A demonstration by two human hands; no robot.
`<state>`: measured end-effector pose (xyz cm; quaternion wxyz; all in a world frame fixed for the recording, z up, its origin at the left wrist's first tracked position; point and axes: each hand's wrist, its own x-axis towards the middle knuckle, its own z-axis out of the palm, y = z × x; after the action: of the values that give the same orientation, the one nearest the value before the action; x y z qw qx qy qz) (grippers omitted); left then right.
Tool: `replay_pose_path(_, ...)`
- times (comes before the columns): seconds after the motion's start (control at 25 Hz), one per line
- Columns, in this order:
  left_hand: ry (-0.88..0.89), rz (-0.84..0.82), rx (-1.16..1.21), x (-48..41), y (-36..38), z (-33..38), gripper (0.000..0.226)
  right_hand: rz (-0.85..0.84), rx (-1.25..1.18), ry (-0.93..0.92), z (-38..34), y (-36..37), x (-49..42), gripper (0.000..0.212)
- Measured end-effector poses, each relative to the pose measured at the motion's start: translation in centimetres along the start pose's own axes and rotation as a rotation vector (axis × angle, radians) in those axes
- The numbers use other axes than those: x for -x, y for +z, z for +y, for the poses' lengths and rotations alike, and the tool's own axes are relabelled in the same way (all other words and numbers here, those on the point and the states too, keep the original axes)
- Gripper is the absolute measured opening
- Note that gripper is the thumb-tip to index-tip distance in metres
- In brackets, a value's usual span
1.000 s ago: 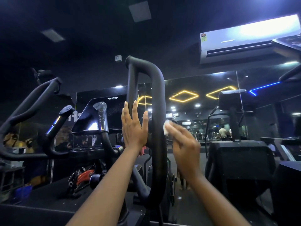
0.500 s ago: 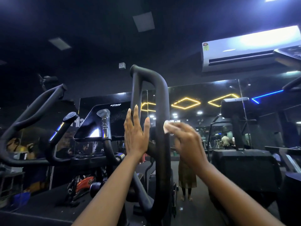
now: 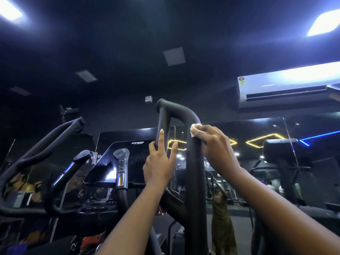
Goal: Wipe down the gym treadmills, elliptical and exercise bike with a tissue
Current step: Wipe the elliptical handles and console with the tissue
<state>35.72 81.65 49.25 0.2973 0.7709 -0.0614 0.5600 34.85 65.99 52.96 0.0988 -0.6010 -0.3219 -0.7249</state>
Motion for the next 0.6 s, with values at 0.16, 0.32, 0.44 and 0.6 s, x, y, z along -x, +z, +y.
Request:
replay_pose_path(0.16, -0.004, 0.01, -0.001, 0.2, 0.0, 0.1, 0.061, -0.013, -0.032, -0.06, -2.5, -2.0, 5.5, 0.026)
replay_pose_path(0.32, 0.004, 0.028, -0.006, 0.3, -0.1, 0.2, 0.061, -0.09, -0.046, -0.11, -2.8, -3.3, 8.4, 0.039)
replay_pose_path(0.44, 0.005, 0.03, -0.01, 0.2, 0.1, 0.0, 0.061, 0.035, -0.139, 0.061, -0.4, -2.7, 3.7, 0.037)
replay_pose_path(0.6, 0.0, 0.026, -0.015, 0.1, 0.2, 0.0, 0.062, 0.085, -0.328, 0.321, 1.9, -0.4, -2.2, 0.022)
